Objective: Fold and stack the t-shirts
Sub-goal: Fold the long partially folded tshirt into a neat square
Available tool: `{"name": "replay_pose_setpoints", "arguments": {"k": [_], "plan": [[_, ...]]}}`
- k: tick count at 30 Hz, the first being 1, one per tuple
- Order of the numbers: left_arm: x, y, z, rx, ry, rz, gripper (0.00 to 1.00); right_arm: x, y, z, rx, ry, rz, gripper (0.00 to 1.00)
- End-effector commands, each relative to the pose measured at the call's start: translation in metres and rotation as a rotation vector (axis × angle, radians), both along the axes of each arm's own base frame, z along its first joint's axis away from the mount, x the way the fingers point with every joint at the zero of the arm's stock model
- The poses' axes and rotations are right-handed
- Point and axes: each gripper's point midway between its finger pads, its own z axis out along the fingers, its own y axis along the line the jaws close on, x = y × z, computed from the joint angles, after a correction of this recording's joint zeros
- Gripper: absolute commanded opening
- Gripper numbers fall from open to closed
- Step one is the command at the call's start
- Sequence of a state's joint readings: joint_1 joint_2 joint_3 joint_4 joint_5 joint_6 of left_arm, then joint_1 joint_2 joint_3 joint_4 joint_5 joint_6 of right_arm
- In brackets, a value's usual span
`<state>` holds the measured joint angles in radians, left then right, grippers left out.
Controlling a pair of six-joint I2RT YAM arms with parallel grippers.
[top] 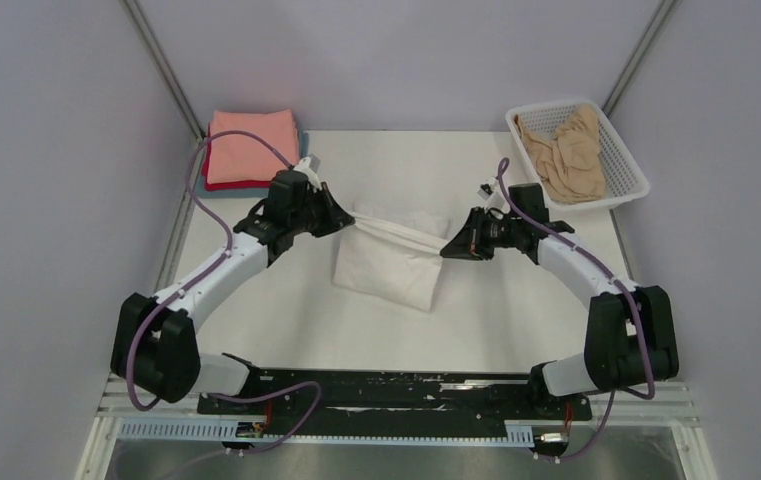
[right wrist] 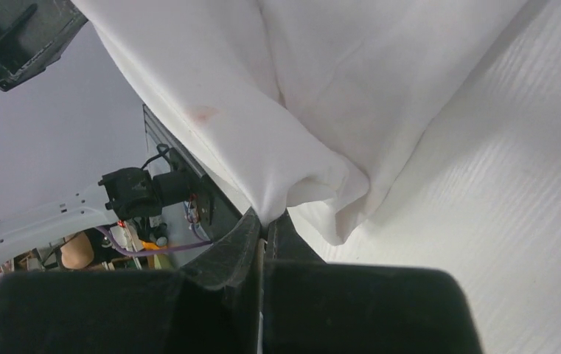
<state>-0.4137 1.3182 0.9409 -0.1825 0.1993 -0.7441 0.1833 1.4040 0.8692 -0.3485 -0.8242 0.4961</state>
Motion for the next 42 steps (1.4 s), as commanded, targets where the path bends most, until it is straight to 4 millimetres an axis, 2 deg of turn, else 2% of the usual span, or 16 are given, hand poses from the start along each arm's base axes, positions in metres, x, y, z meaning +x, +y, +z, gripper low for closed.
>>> {"name": "replay_pose_setpoints", "arguments": {"k": [1, 4, 5, 11, 19, 20, 22, 23, 24, 25, 26, 28, 31, 34, 38, 42], "plan": [[0.049, 0.008, 0.014, 0.044, -0.101, 0.042, 0.0, 0.046, -0.013, 0.007, -0.037, -0.09, -0.088, 0.0], [0.066, 0.006, -0.006, 0.079, -0.07, 0.033, 0.0, 0.066, -0.017, -0.005, -0.075, -0.102, -0.123, 0.0], [0.074, 0.005, -0.001, 0.081, -0.083, 0.034, 0.0, 0.071, -0.018, -0.011, -0.08, -0.093, -0.126, 0.0], [0.106, -0.001, -0.026, 0.11, -0.033, 0.03, 0.0, 0.1, -0.017, -0.035, -0.088, -0.085, -0.15, 0.0], [0.128, -0.001, -0.051, 0.139, -0.005, 0.03, 0.0, 0.134, -0.025, -0.055, -0.145, -0.098, -0.213, 0.02], [0.13, -0.001, -0.056, 0.144, 0.005, 0.03, 0.04, 0.137, -0.026, -0.055, -0.152, -0.102, -0.221, 0.04], [0.132, -0.002, -0.059, 0.152, 0.015, 0.027, 0.25, 0.141, -0.026, -0.053, -0.156, -0.111, -0.227, 0.14], [0.135, -0.003, -0.057, 0.153, 0.014, 0.024, 0.51, 0.143, -0.026, -0.051, -0.156, -0.118, -0.231, 0.21], [0.138, -0.004, -0.054, 0.15, 0.007, 0.019, 0.65, 0.146, -0.026, -0.046, -0.156, -0.132, -0.232, 0.35], [0.138, -0.004, -0.05, 0.151, 0.001, 0.013, 0.91, 0.148, -0.027, -0.042, -0.156, -0.143, -0.235, 0.54], [0.138, -0.006, -0.045, 0.145, -0.01, -0.002, 0.95, 0.149, -0.027, -0.035, -0.154, -0.158, -0.238, 0.68], [0.136, -0.01, -0.032, 0.125, -0.038, -0.022, 0.99, 0.148, -0.025, -0.022, -0.147, -0.191, -0.232, 0.85], [0.128, -0.021, -0.014, 0.063, -0.085, -0.081, 1.0, 0.133, -0.009, -0.009, -0.129, -0.233, -0.176, 0.9], [0.116, -0.042, -0.014, -0.034, -0.072, -0.194, 1.0, 0.118, 0.018, -0.006, -0.039, -0.222, -0.108, 0.92], [0.117, -0.059, -0.033, -0.098, -0.008, -0.268, 1.0, 0.119, 0.043, -0.008, 0.057, -0.209, -0.048, 0.93], [0.133, -0.06, -0.061, -0.075, 0.047, -0.243, 1.0, 0.144, 0.04, -0.031, 0.012, -0.191, -0.1, 0.93]]}}
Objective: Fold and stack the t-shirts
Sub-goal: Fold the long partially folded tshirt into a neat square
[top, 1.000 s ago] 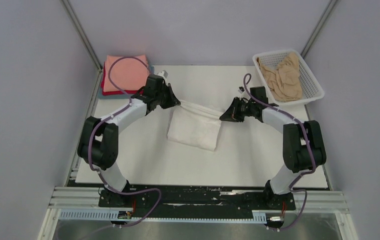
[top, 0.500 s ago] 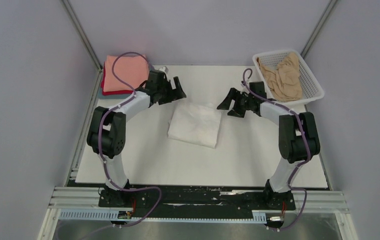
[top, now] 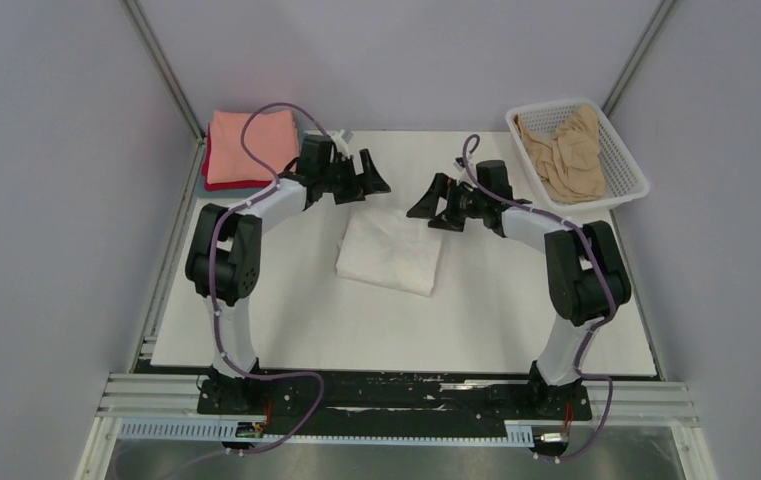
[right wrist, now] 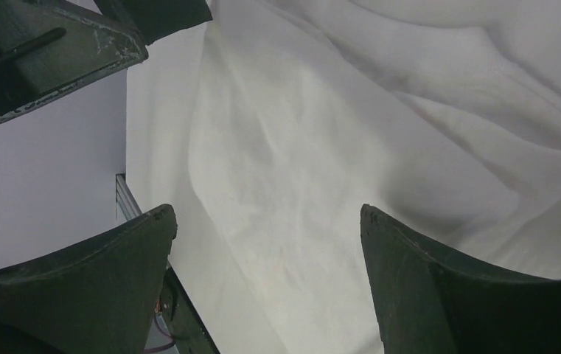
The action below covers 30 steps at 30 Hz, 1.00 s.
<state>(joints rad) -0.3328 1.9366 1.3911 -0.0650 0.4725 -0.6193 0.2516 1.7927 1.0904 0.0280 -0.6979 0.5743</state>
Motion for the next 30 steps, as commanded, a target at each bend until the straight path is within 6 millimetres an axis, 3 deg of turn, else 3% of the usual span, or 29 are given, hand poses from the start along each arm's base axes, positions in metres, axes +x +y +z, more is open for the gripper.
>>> {"name": "replay_pose_setpoints", "arguments": {"k": [1, 2, 8, 13, 17, 19, 24, 27, 28, 29, 30], "plan": [[0.021, -0.008, -0.02, -0.004, 0.029, -0.009, 1.0, 0.035, -0.002, -0.013, 0.002, -0.019, -0.06, 0.93], [0.02, -0.005, -0.035, 0.018, 0.073, -0.001, 1.0, 0.039, -0.004, -0.022, -0.009, 0.001, -0.076, 0.93], [0.026, 0.017, -0.087, 0.097, 0.181, 0.085, 1.0, 0.046, -0.019, -0.074, -0.064, 0.109, -0.135, 0.92], [0.011, 0.026, -0.109, 0.108, 0.243, 0.115, 1.0, 0.044, -0.025, -0.095, -0.112, 0.13, -0.143, 0.92], [0.0, 0.032, -0.098, 0.102, 0.234, 0.13, 1.0, 0.049, -0.025, -0.066, -0.139, 0.051, -0.098, 0.94], [0.003, 0.037, -0.079, 0.117, 0.185, 0.159, 1.0, 0.054, -0.029, -0.038, -0.16, -0.025, -0.094, 0.99], [0.018, 0.06, -0.012, 0.187, 0.04, 0.269, 1.0, 0.063, -0.045, 0.028, -0.239, -0.197, -0.149, 1.0], [0.005, 0.077, 0.01, 0.232, 0.031, 0.335, 1.0, 0.039, -0.043, 0.04, -0.207, -0.202, -0.121, 1.0], [-0.006, 0.084, -0.001, 0.257, 0.057, 0.358, 1.0, 0.029, -0.042, 0.04, -0.194, -0.187, -0.117, 1.0], [-0.013, 0.087, 0.008, 0.248, 0.044, 0.37, 1.0, 0.016, -0.039, 0.042, -0.167, -0.179, -0.098, 1.0], [-0.027, 0.091, -0.006, 0.257, 0.079, 0.367, 1.0, 0.001, -0.033, 0.045, -0.125, -0.181, -0.058, 1.0]]}}
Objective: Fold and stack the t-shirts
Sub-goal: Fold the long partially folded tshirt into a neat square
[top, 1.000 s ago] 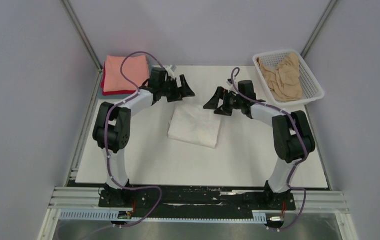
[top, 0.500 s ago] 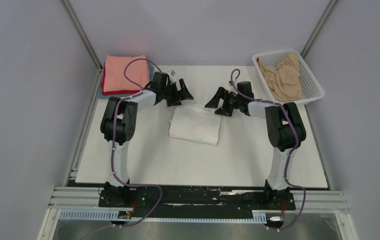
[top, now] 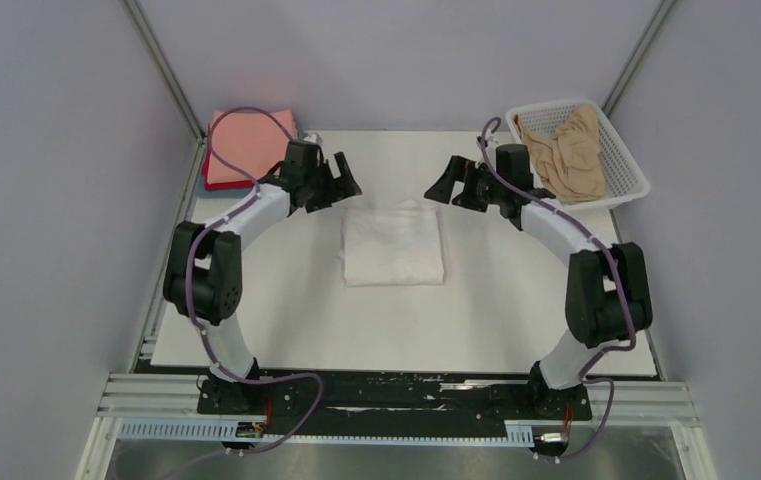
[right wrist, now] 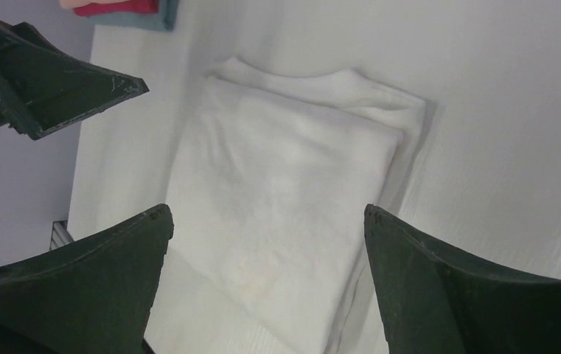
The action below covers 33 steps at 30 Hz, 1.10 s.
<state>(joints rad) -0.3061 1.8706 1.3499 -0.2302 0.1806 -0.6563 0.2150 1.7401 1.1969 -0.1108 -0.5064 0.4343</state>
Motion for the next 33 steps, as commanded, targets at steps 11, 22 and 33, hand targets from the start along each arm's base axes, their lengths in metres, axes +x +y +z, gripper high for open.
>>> {"name": "replay_pose_setpoints", "arguments": {"k": [11, 22, 33], "plan": [[-0.123, -0.069, 0.083, -0.388, -0.161, -0.337, 1.0, -0.116, 0.056, 0.011, 0.236, -0.004, 0.307, 1.0], [-0.161, -0.063, -0.043, -0.3, 0.152, -0.295, 1.0, -0.138, 0.038, -0.091, 0.206, 0.257, 0.21, 1.0], [-0.16, -0.027, -0.02, -0.169, 0.041, -0.222, 1.0, -0.131, 0.019, -0.048, 0.151, 0.134, 0.163, 1.0]]}}
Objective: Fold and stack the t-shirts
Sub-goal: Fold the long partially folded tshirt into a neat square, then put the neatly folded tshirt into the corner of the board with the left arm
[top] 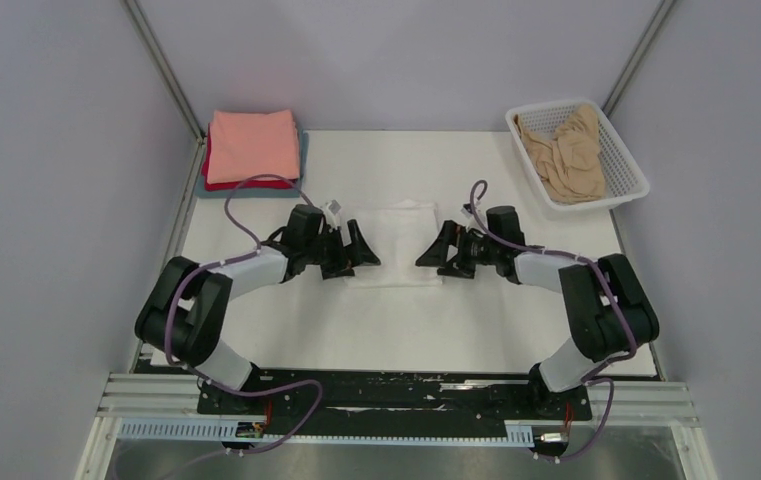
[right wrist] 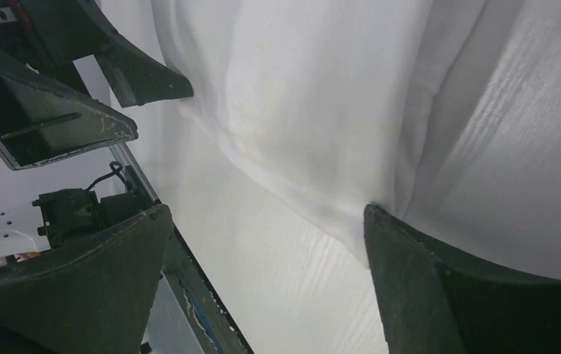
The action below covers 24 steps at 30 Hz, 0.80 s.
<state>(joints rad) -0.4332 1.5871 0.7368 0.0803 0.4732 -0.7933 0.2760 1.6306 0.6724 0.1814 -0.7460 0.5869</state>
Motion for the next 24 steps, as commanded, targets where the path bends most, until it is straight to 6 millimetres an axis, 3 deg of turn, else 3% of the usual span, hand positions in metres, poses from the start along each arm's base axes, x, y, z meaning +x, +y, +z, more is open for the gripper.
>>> {"name": "replay_pose_setpoints", "arguments": {"k": [1, 3, 5, 9, 10, 13, 18, 24], "plan": [[0.009, 0.022, 0.044, 0.062, -0.192, 0.041, 1.0, 0.008, -0.008, 0.044, -0.027, -0.162, -0.018, 1.0], [0.013, 0.037, 0.053, 0.112, -0.235, 0.108, 1.0, 0.007, -0.014, 0.059, -0.046, -0.213, -0.038, 1.0], [0.023, 0.058, 0.05, 0.193, -0.249, 0.188, 1.0, 0.006, -0.021, 0.065, -0.075, -0.238, -0.074, 1.0], [0.048, 0.078, 0.036, 0.279, -0.191, 0.259, 1.0, 0.002, -0.033, 0.068, -0.123, -0.236, -0.14, 1.0], [0.051, 0.079, 0.023, 0.304, -0.155, 0.253, 1.0, 0.002, -0.035, 0.069, -0.134, -0.239, -0.15, 1.0], [0.07, 0.073, 0.018, 0.324, -0.14, 0.228, 1.0, 0.002, -0.042, 0.075, -0.165, -0.267, -0.17, 1.0], [0.076, 0.051, -0.01, 0.272, -0.061, 0.156, 1.0, 0.002, -0.054, 0.081, -0.22, -0.303, -0.214, 1.0], [0.078, 0.023, -0.038, 0.294, 0.004, 0.095, 0.86, 0.004, -0.062, 0.08, -0.261, -0.312, -0.235, 1.0]]}}
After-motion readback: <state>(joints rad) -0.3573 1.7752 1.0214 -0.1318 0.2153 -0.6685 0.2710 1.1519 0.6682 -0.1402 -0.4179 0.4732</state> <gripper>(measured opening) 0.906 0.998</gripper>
